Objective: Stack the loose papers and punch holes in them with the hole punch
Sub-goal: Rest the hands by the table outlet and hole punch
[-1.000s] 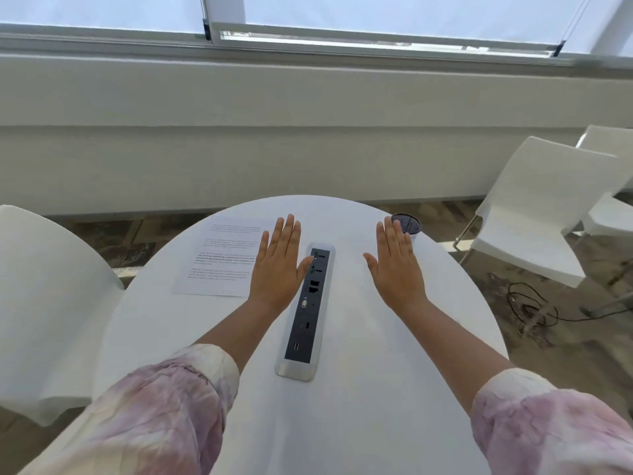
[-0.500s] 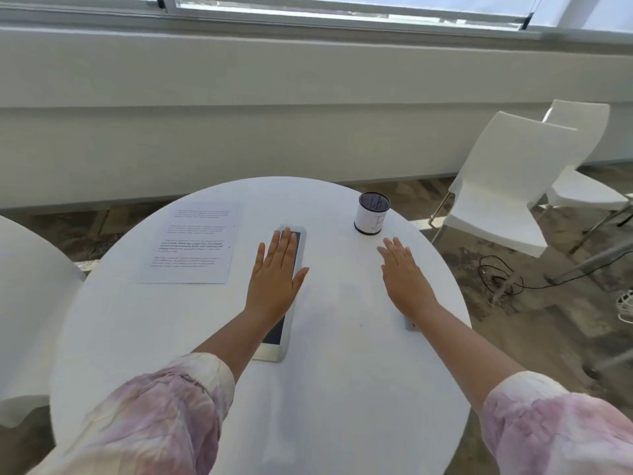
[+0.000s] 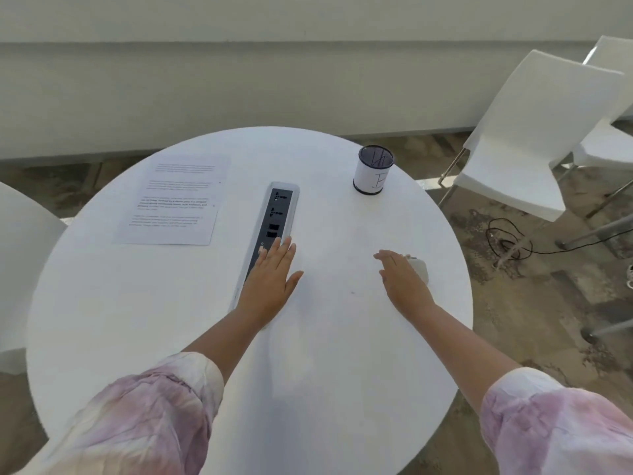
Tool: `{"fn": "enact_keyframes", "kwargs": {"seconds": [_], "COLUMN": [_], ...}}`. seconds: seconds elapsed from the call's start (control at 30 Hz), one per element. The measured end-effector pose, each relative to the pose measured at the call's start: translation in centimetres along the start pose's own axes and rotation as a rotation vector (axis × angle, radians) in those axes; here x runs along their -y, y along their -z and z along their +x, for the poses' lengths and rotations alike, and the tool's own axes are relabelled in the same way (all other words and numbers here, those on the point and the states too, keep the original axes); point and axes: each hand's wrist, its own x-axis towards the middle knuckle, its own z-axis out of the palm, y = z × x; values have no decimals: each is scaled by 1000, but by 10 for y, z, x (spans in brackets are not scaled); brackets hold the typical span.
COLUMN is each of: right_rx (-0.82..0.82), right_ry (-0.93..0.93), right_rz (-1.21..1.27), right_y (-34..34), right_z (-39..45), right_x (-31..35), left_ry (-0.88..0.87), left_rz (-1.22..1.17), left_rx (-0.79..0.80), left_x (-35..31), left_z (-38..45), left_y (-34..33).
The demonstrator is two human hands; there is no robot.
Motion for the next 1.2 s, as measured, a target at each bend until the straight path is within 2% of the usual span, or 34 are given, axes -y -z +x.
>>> {"fn": "enact_keyframes", "kwargs": {"seconds": [0.17, 0.27, 0.37, 0.6, 1.03, 1.2], "right_rx": [164, 213, 245, 160, 92, 72], "right_ry": [-56, -48, -116, -229, -110, -225], "right_rz": [112, 97, 137, 315, 111, 168], "right_y": [-21, -29, -34, -48, -57, -49], "right_z": [-8, -10, -11, -3, 35, 50], "right_x": [3, 4, 8, 14, 2, 0], "left_ry": [63, 109, 138, 178, 168, 167], "left_rz": [28, 60, 86, 151, 189, 198], "left_rx": [86, 106, 100, 98, 22, 7], "left_x": [8, 14, 19, 37, 40, 40], "left_z": [-7, -7, -5, -3, -5, -5], "left_y": [-19, -31, -45, -64, -67, -67]}}
